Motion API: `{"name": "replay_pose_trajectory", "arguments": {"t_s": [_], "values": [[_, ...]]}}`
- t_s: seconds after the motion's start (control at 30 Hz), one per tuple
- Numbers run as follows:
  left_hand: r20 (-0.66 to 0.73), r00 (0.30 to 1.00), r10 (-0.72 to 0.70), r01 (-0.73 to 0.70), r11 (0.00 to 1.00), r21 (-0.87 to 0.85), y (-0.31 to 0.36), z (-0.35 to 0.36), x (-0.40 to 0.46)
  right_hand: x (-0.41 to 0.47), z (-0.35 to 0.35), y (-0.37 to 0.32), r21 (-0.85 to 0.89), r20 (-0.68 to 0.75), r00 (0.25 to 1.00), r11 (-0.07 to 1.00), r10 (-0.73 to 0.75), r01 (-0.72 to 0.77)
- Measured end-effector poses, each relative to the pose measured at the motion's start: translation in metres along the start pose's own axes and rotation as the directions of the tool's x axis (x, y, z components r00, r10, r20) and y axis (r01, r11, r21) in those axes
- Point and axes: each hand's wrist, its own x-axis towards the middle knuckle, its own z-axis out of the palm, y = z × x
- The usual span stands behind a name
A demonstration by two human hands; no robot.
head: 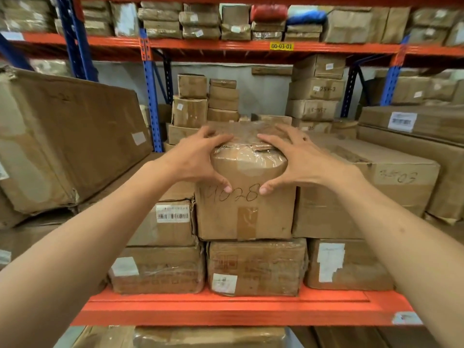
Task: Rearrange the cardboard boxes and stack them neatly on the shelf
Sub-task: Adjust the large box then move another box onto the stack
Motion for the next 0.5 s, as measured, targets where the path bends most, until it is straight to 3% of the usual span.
{"name": "replay_pose_trajectory", "arguments": {"t_s": [0.5], "values": [[0.027, 0.999, -0.019, 0.02, 0.999, -0.031, 0.012, 0.005, -0.004, -0.012, 0.008, -0.005, -0.001, -0.017, 1.0, 1.0, -0.019, 0.019]]}}
